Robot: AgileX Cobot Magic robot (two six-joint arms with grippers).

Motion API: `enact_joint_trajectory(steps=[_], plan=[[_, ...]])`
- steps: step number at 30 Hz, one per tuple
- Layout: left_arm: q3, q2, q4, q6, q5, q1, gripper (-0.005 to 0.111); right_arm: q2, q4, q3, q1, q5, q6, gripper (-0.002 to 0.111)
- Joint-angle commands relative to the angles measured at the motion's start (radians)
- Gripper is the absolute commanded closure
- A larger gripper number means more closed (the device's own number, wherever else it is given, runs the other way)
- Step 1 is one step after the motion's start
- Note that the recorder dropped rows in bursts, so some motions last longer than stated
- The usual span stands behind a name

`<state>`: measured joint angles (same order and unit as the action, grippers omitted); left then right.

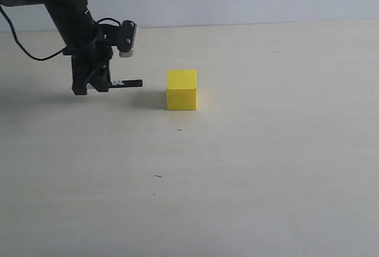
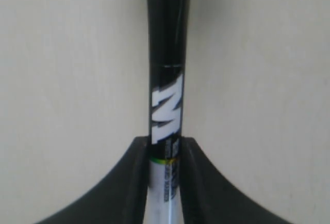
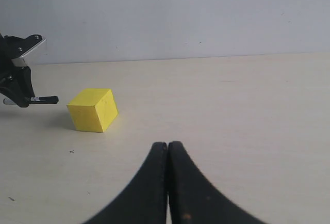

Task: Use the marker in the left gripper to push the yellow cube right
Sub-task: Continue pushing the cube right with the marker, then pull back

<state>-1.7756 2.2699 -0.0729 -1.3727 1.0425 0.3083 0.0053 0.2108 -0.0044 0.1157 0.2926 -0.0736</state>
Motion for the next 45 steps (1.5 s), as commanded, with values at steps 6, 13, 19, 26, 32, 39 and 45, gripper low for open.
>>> enact_joint_trajectory(steps=[6,13,19,26,32,39,45], plan=[[-0.007,-0.001,0.01,-0.02,-0.016,0.044,0.107,-0.005,-0.001,0.004,0.001,-0.007,-0.004,0.108],[-0.069,0.046,-0.037,-0.011,-0.023,0.119,0.107,-0.005,-0.001,0.004,0.001,-0.007,-0.004,0.108],[-0.122,0.071,-0.062,-0.01,-0.019,0.186,0.107,-0.005,-0.001,0.004,0.001,-0.007,-0.004,0.108],[-0.131,0.067,0.005,0.095,0.045,0.15,0.107,-0.005,-0.001,0.004,0.001,-0.007,-0.004,0.108],[-0.131,0.067,0.012,0.167,0.141,0.115,0.107,-0.005,-0.001,0.004,0.001,-0.007,-0.004,0.108],[-0.131,0.069,0.009,0.285,-0.01,0.181,0.107,-0.005,-0.001,0.004,0.001,-0.007,-0.004,0.108],[-0.151,0.069,0.016,0.285,-0.093,0.239,0.107,-0.005,-0.001,0.004,0.001,-0.007,-0.004,0.108]])
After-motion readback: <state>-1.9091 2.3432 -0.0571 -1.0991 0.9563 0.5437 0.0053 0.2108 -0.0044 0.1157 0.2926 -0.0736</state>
